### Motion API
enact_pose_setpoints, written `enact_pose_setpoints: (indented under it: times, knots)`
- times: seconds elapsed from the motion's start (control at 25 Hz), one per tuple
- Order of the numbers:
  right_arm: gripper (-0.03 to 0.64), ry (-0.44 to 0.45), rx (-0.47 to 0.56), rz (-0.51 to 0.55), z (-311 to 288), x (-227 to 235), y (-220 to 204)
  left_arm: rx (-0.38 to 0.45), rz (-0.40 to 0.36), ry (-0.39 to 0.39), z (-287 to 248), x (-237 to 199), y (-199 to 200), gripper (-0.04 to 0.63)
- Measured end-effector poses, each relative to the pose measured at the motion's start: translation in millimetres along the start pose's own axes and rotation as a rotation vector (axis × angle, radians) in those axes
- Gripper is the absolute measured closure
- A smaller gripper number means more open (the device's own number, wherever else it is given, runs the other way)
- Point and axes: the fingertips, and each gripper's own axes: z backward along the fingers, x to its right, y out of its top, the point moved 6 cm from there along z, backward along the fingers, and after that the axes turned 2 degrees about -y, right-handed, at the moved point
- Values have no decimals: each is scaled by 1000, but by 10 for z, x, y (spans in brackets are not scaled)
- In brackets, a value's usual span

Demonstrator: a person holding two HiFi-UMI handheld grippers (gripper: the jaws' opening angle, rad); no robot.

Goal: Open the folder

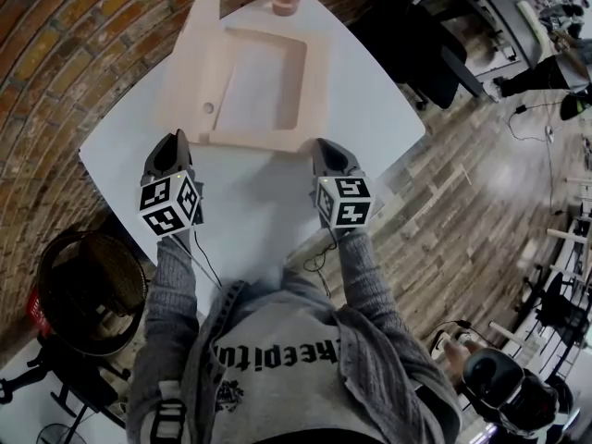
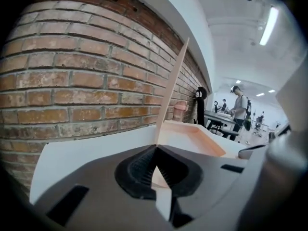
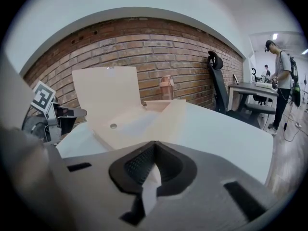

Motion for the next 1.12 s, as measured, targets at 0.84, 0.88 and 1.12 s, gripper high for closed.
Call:
enact_pose_setpoints:
  times: [0.84,0.88,1.12]
  knots:
    - [614,-21,-1,11,-6,-7,-1,-97,124,122,-38,-438,-277,584]
    - [614,-20,3,6,-4,-9,-2,-92,121,116,-25,-420,-265,584]
    - [614,-11,58,-28,70,-23,73,-52,65,96,63,-308,-221,583]
